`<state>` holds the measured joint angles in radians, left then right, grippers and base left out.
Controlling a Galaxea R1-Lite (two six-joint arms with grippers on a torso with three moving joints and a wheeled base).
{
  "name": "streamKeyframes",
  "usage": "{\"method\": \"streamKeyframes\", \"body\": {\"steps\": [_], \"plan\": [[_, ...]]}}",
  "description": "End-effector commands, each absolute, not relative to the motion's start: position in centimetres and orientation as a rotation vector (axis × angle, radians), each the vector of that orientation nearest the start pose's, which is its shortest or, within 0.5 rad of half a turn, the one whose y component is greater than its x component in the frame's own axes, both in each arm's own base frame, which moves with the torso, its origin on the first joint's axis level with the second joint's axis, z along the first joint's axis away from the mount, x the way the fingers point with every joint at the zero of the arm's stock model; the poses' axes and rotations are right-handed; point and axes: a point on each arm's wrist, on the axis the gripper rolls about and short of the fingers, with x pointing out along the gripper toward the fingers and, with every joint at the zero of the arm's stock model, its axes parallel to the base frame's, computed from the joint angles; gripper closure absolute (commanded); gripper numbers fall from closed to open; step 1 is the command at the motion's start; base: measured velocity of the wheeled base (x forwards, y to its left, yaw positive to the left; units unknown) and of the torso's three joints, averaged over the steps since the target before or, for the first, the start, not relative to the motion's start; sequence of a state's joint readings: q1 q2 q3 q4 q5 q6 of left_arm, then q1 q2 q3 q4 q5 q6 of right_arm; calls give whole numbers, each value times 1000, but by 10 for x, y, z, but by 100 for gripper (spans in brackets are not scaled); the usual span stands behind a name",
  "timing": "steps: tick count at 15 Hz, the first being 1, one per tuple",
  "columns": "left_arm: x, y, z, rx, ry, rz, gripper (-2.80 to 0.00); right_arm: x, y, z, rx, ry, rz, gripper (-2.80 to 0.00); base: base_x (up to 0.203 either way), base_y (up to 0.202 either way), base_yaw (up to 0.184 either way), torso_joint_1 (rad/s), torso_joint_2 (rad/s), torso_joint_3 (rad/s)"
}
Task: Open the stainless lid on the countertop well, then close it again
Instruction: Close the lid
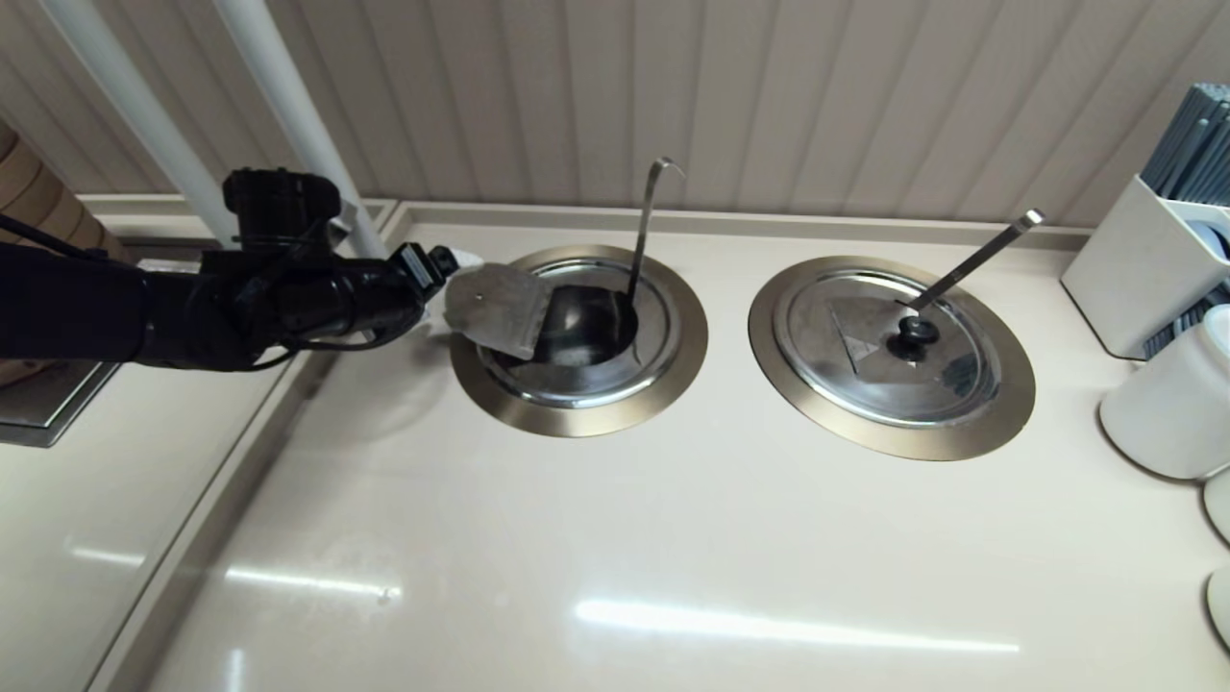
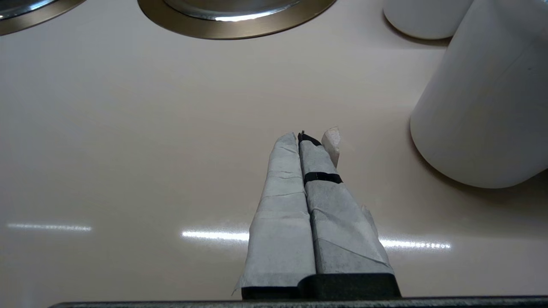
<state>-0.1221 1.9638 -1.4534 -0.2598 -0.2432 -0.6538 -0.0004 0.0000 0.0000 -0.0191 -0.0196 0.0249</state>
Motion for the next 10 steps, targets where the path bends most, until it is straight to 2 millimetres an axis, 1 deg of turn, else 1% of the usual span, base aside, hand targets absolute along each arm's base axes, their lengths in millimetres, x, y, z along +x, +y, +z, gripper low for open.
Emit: {"method": "streamKeyframes", "body": {"steps": [1, 7, 10], "plan": [[399, -53, 234, -666, 359, -282, -280, -22, 0, 76, 25, -16, -20, 0, 0, 0, 0, 0, 0, 0], [402, -58, 225, -677, 399, -316, -280, -22, 0, 76, 25, -16, -20, 0, 0, 0, 0, 0, 0, 0], [399, -71, 223, -674, 423, -360, -280, -22, 0, 76, 26, -16, -20, 0, 0, 0, 0, 0, 0, 0]]}}
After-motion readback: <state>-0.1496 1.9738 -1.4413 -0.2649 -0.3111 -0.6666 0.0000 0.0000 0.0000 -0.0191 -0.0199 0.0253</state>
